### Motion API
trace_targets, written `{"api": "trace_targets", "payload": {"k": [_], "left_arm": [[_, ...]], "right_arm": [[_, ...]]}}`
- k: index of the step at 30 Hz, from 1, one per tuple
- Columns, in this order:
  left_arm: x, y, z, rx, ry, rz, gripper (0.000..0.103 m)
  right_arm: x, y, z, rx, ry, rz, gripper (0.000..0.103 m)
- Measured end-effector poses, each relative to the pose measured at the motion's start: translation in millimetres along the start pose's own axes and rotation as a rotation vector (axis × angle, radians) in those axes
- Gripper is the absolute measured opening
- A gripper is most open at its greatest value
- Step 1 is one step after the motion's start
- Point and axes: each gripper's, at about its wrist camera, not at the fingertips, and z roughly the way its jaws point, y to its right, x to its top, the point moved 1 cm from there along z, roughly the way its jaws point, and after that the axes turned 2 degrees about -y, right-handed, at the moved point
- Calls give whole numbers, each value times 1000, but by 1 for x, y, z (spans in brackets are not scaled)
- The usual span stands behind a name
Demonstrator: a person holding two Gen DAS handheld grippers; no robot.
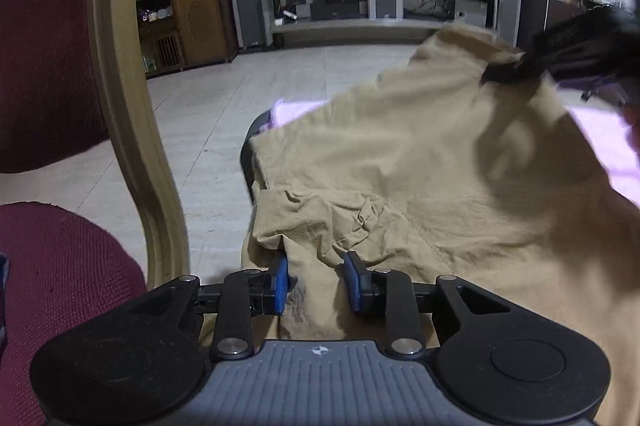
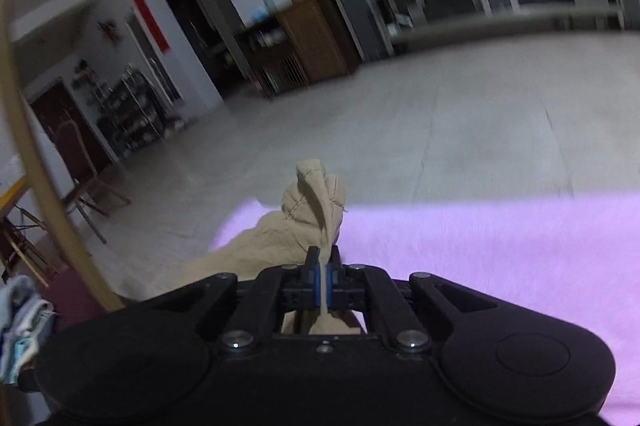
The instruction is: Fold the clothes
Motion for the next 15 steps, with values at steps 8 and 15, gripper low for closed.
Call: {"api": "trace_targets", "payload": {"k": [8,15], "left_arm": [[31,42,-48,-160,117,-82,34],[23,57,-38,-204,-50,-113,36]], "right_arm": [[25,21,-110,-174,187,-100,2],[-3,104,-57,-422,-125,144,28]]}}
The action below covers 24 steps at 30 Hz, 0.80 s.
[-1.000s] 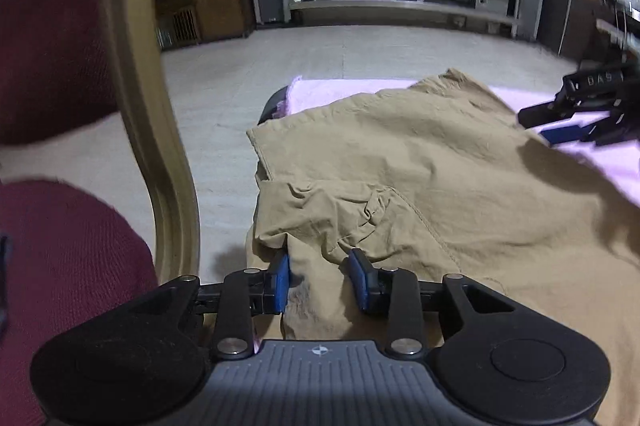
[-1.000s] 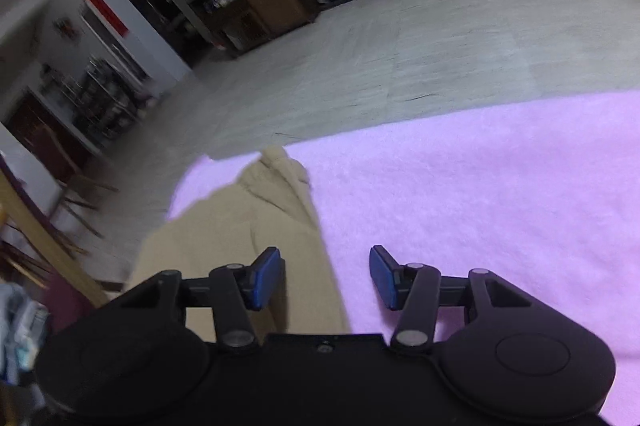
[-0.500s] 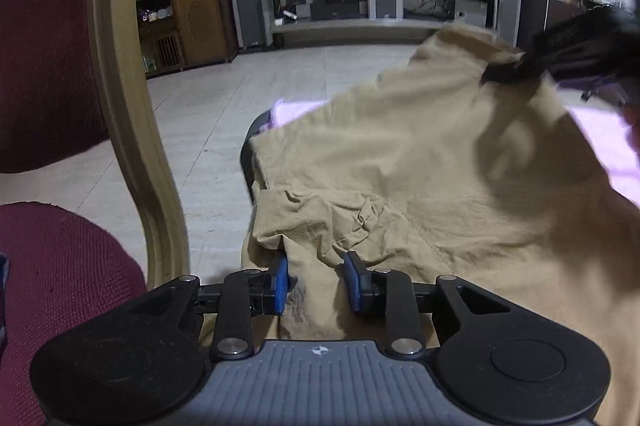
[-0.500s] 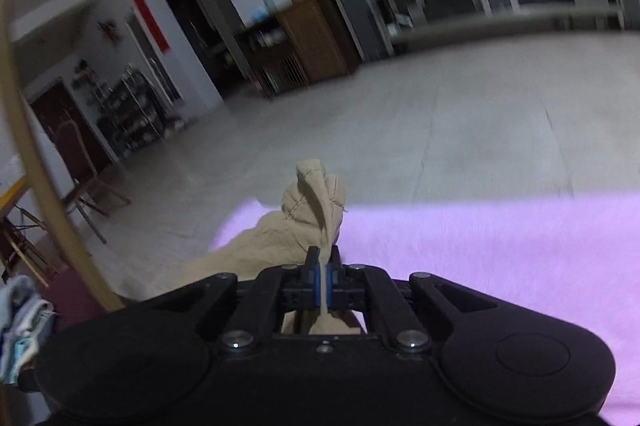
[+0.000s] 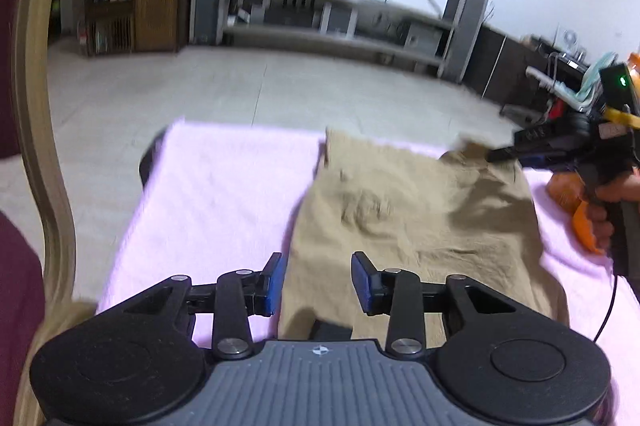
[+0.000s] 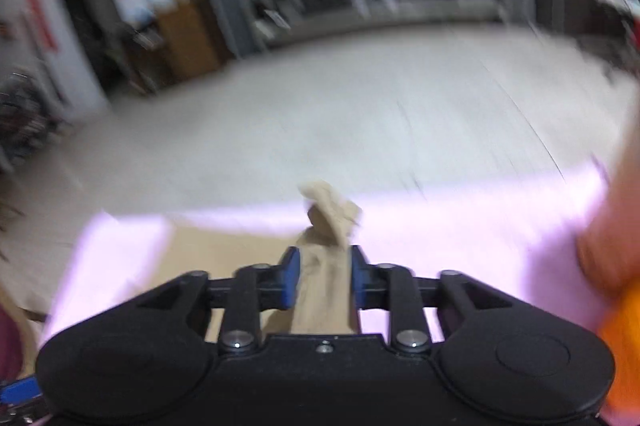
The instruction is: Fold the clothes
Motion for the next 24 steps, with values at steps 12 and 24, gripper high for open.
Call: {"api": "trace_targets", "payload": {"k": [12,24], "left_arm": [[-43,0,-162,-104,119,-74,50],[-167,-46,-159,-145,-180,-430,67]], "right_arm": [[-45,-34,-232,210,46,-27,63],[-231,-15,-223,496,-227,326,67]]}}
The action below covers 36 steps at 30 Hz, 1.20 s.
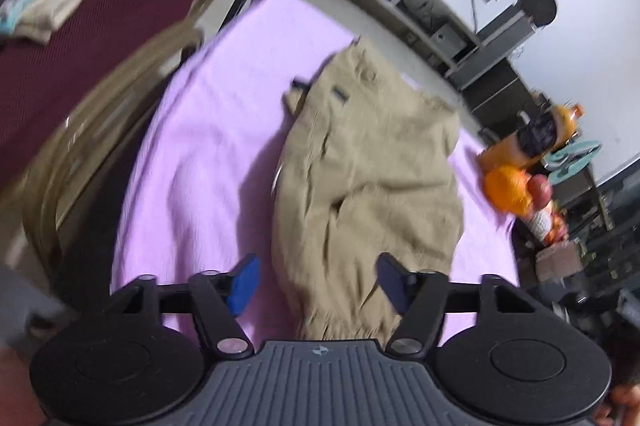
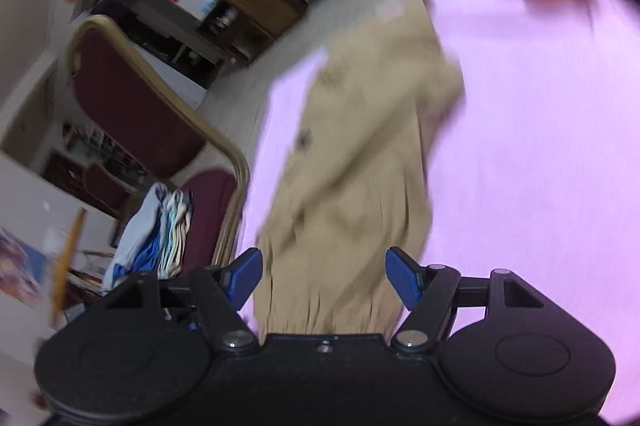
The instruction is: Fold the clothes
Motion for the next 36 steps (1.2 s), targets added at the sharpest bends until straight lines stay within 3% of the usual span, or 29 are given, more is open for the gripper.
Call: {"api": "trace_targets", "payload": {"k": [4,8,10,12,15,18,21,25,26,28,31,32,36], "left_arm": [[-12,5,16,27,-48,33,62],[-20,14,35,59,-110,75,28],[-23,23,41,77,-126,118,27],[-24,35,41,94,-110,184,19],[-27,50,31,29,-87,226,17],[-37,64,16,-80,-66,252,17],[-57,80,16,-152,-99,279,18],[-81,88,45,-58,-191,343,22],[-84,88,50,-20,-202,358,27],[-82,84,43,-19,-205,353,32],[-74,76,15,-39,-174,340,28],[-72,76,4,-54,-155,337,28],[-55,87,-29,-103,-26,361,28]], "right_arm": [[-25,14,36,-26,-75,5,67],[-39,22,62,-60,-113,-11,66],[-41,29,70,-20,-128,36,59],[-39,29,78,-11,-126,46,25],[-43,17,65,-74,-88,-16,19],[-47,4,19,-92,-15,-62,18],[-51,6,-18,-147,39,-91,18],[-60,30,-30,-251,33,-85,19],[-62,40,-22,-272,4,-68,22],[-66,50,-13,-294,-40,-45,33],[-59,38,-31,-268,-7,-62,39],[-54,31,-41,-267,20,-79,46],[-31,-2,-74,-237,116,-165,54]]}}
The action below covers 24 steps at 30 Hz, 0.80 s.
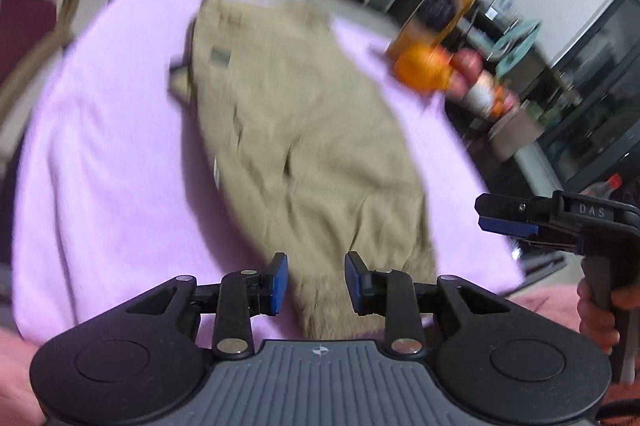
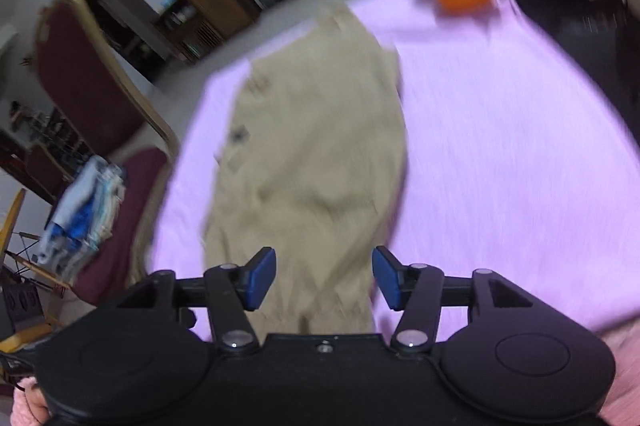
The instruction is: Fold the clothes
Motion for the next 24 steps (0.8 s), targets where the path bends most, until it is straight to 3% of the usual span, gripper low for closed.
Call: {"api": "trace_targets", "payload": {"k": [4,5,6,8,11,14,16,18,19,21,23,24], "left_arm": [[33,4,-2,54,75,40,20],[43,6,0,67,82,47,15],[53,8,-3,63,106,57,14],[73,16,-15,35,187,91,14],[96,28,-22,-11,261,121,16],[99,28,11,-5,188,129,25],[86,17,49,65,101,123,24],[67,-1,81,132,-3,66,5],[56,-10,93,151,-57,32,2],[37,-21,113,194,-153,-6,0],[29,-15,118,236,-158,69,0],[27,-10,119,254,-157,110,0]], "right_arm": [[32,-9,-8,67,47,-2,57],[39,-8,-7,91,51,11,54],[47,-8,-9,115,63,13,41],[65,-13,-16,161,111,-13,30],[93,-28,-24,168,193,-104,30],[111,-29,-6,133,207,-183,34],[111,-18,21,62,205,-229,34],[103,3,51,4,170,-241,34],[98,19,67,-11,131,-215,34],[87,46,94,-41,53,-161,31],[82,59,110,-49,-13,-116,28],[80,60,113,-9,-20,-105,28]]}}
